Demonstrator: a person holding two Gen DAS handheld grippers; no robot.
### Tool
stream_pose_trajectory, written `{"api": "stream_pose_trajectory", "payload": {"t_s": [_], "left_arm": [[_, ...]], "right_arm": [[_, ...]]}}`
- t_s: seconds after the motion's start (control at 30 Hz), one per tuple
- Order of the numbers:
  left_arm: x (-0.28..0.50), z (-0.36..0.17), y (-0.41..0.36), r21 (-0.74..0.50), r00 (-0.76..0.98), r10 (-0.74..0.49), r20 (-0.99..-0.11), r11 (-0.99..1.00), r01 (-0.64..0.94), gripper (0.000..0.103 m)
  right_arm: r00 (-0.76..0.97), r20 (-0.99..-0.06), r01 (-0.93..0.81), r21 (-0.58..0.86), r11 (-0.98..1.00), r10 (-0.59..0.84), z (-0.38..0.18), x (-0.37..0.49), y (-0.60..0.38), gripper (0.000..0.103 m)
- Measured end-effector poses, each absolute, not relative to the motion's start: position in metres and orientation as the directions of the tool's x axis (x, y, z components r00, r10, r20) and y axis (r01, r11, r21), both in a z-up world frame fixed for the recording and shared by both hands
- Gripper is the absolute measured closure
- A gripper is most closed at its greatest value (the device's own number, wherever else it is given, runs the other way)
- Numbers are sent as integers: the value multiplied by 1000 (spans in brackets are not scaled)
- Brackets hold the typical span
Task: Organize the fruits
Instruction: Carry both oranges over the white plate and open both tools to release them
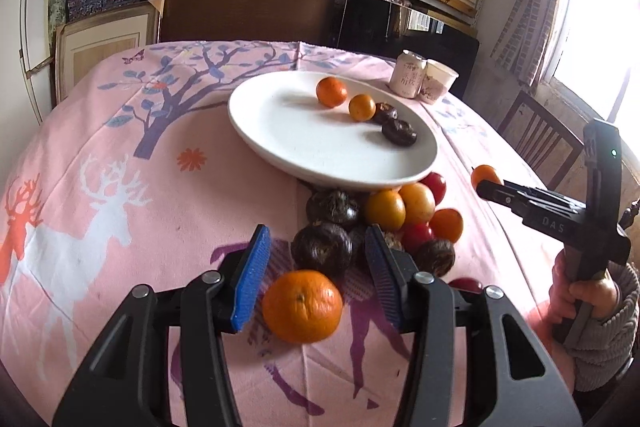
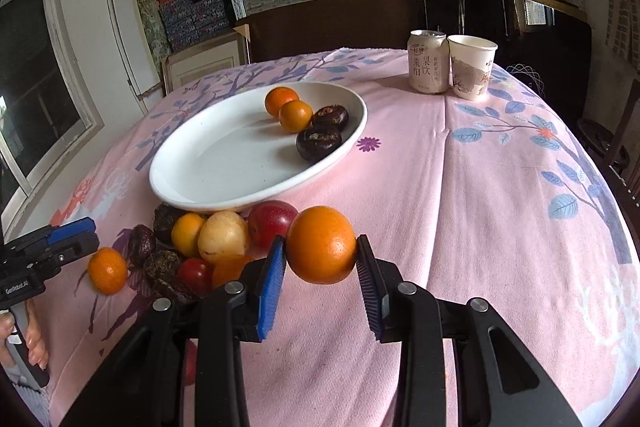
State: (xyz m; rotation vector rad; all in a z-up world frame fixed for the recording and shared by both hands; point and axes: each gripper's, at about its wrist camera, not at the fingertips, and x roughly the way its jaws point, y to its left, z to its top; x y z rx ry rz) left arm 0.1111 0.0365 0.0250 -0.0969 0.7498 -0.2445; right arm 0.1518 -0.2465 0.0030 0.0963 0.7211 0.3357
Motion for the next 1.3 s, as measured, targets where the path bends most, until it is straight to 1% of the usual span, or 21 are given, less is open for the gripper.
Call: {"api": "stream_pose_trajectory", "payload": {"t_s": [0.07,0.13,0.3,0.37,0.43,0.5,0.53,0.57,0.67,0.73,0.87,0.9,0.93,0.97,1.0,1.07,1.13,1.23,1.3], "left_arm": [[128,36,32,-163,713,-247,-656,969,186,54],[148,45,26,-146,717,-240,-655,971,191,54],[191,47,12,-90,719,-198,-666,979,185,54],[192,44,12,-98,719,-205,-664,977,189,54],[175,41,17,-93,716,-218,-663,973,210,54],[149,39,21,-47,722,-196,-664,974,221,44],[135,37,26,-32,730,-184,-658,976,218,29],[122,35,30,-31,736,-182,-652,976,214,22],[100,22,39,-44,718,-192,-669,974,220,22],[95,10,36,-44,682,-204,-702,969,244,22],[101,-13,23,11,633,-165,-757,964,265,22],[102,-15,21,15,625,-166,-763,962,274,22],[102,-17,19,16,619,-168,-767,960,281,30],[103,-19,18,12,611,-172,-773,958,286,50],[105,-21,19,13,606,-165,-778,961,278,56],[104,-20,22,-11,607,-181,-774,962,273,56],[102,-12,24,-23,633,-190,-751,965,263,56],[111,15,30,-63,674,-211,-708,969,237,56],[126,38,29,-46,717,-188,-671,976,214,56]], "right_arm": [[701,-616,-280,224,933,358,13,156,-246,67],[686,-622,-295,239,925,379,21,168,-241,67],[680,-630,-313,214,925,376,32,199,-214,67],[680,-617,-321,234,918,395,33,205,-207,67],[679,-606,-333,246,910,413,30,206,-205,67],[665,-616,-347,244,906,421,28,204,-205,67],[663,-615,-346,254,903,427,28,203,-207,67],[661,-614,-340,268,901,432,28,203,-209,67],[658,-610,-339,283,897,441,29,203,-210,67],[655,-617,-339,277,899,436,27,202,-210,67],[649,-626,-329,281,901,433,23,204,-211,67],[649,-626,-327,285,901,433,23,204,-212,67],[650,-625,-324,287,901,433,23,204,-213,67],[650,-625,-322,289,902,432,23,204,-214,67],[651,-624,-319,290,902,432,23,204,-215,67],[651,-624,-313,298,902,433,22,205,-217,67],[654,-620,-306,308,901,434,23,205,-220,67],[666,-604,-296,325,898,438,27,205,-225,67],[671,-598,-292,330,898,438,30,207,-226,67]]}}
